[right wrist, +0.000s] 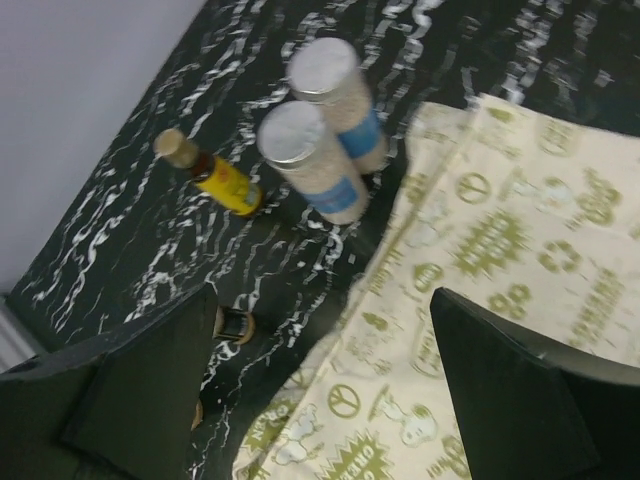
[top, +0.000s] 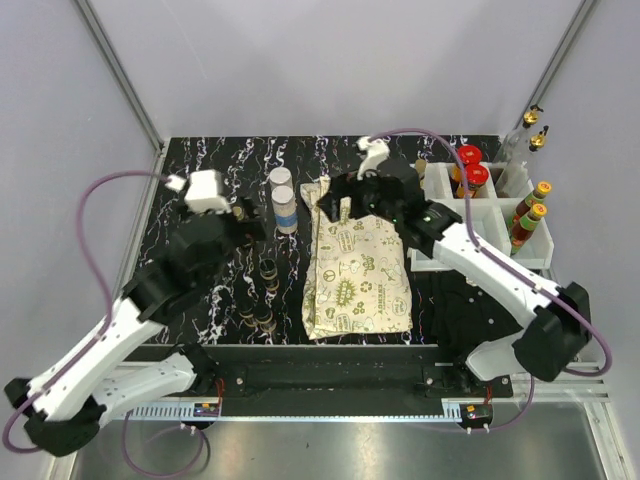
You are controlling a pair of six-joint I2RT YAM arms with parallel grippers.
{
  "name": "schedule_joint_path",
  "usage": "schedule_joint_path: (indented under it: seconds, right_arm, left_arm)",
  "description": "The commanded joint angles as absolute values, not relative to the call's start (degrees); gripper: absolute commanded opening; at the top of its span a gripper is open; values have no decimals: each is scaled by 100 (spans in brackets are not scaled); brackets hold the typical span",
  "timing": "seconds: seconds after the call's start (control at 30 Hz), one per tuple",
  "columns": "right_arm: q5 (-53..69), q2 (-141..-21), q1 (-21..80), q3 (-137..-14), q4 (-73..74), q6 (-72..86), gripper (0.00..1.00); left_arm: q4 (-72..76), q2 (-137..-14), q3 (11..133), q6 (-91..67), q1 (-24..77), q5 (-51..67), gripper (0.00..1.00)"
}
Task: Organize the condiment bottles
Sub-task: Pick up the bottle from the center of the board.
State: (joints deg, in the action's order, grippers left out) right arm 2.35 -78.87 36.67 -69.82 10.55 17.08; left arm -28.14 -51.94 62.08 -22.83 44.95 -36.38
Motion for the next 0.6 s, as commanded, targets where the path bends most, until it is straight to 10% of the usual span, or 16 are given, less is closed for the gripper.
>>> schedule_joint_path:
  seconds: [0.0,0.57]
  right_arm:
    - [992,-8348,4261,-7751,299,864,98]
    - [1082,-11758,5212,-11000,570,-53,100]
  left_arm:
    - [-3216,-4150,5732,-2698,4500,-4602,99]
    - [-5159,-3244,5660,-3395,4474,-6118,99]
